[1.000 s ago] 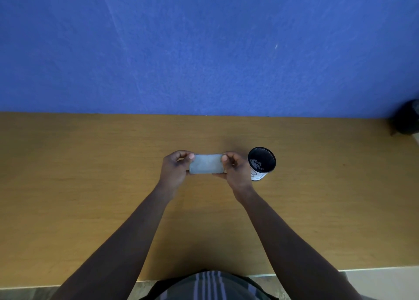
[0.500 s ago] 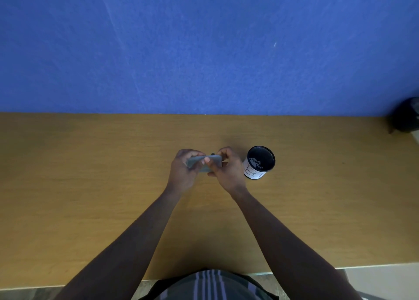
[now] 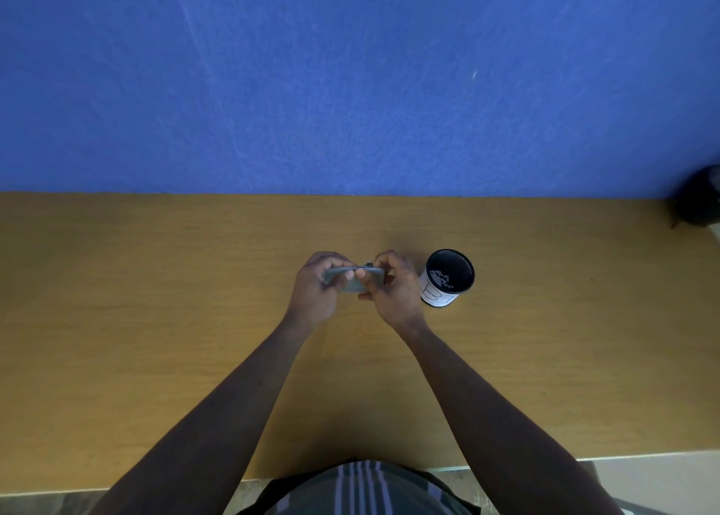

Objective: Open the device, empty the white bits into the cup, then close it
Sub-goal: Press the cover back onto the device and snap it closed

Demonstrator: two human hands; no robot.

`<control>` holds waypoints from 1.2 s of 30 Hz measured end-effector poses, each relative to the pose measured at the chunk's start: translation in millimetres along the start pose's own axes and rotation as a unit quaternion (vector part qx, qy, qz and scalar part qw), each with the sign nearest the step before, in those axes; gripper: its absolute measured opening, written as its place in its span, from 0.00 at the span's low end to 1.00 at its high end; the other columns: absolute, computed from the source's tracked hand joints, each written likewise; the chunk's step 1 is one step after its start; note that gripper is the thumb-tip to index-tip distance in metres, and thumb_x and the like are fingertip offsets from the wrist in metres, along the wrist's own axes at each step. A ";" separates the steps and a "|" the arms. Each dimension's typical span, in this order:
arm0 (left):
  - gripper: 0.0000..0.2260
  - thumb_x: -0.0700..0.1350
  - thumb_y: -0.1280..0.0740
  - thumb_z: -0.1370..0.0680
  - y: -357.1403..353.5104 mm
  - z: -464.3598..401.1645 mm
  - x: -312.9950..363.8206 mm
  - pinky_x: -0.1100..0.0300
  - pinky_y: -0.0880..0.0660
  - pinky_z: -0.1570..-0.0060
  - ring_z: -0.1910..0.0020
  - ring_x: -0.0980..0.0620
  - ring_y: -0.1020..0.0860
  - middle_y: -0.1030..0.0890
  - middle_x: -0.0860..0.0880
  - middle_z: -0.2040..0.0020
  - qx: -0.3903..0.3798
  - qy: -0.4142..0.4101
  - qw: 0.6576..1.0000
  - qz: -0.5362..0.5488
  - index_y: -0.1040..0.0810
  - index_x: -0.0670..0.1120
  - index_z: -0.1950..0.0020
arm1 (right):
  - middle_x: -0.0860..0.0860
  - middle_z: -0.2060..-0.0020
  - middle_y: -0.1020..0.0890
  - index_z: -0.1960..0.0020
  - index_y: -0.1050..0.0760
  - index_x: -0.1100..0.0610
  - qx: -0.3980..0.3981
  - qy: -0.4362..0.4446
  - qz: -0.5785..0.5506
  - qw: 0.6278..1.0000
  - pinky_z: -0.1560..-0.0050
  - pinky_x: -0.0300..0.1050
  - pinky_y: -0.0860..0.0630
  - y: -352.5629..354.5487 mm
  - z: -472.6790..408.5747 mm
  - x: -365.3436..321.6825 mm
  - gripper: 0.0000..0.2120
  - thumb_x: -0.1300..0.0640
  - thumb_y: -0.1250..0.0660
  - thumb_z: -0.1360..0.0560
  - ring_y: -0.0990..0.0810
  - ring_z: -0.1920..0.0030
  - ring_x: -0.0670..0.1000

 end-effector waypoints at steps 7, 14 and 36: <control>0.07 0.39 0.30 0.23 6.5 5.6 -10.7 0.54 0.26 0.50 0.50 0.51 0.21 0.17 0.44 0.48 0.032 0.060 0.993 0.096 0.18 0.39 0.46 | 0.53 0.52 0.26 0.54 0.25 0.60 -0.008 -0.075 -0.133 0.988 0.64 0.58 0.16 3.9 -5.0 21.9 0.04 0.60 0.31 0.23 0.20 0.48 0.56; 0.04 0.41 0.28 0.24 11.4 8.6 -28.6 0.58 0.20 0.60 0.54 0.58 0.18 0.16 0.49 0.48 0.077 0.124 0.968 0.206 0.19 0.45 0.50 | 0.57 0.51 0.29 0.54 0.26 0.60 0.009 -0.124 -0.194 0.973 0.63 0.52 0.16 4.7 -1.4 32.4 0.05 0.60 0.35 0.20 0.22 0.54 0.52; 0.05 0.35 0.30 0.24 7.7 21.2 -42.6 0.61 0.18 0.60 0.63 0.52 0.15 0.15 0.48 0.61 0.064 0.173 0.958 0.219 0.20 0.39 0.48 | 0.59 0.51 0.26 0.50 0.25 0.65 0.018 -0.187 -0.207 0.960 0.60 0.53 0.16 6.5 -2.1 45.1 0.08 0.59 0.33 0.21 0.23 0.49 0.56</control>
Point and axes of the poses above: each hand's wrist, its own z-axis away from the middle knuckle, its own y-axis out of the back of the hand, x = y × z, the point moved 6 cm from there along -z, towards the middle knuckle
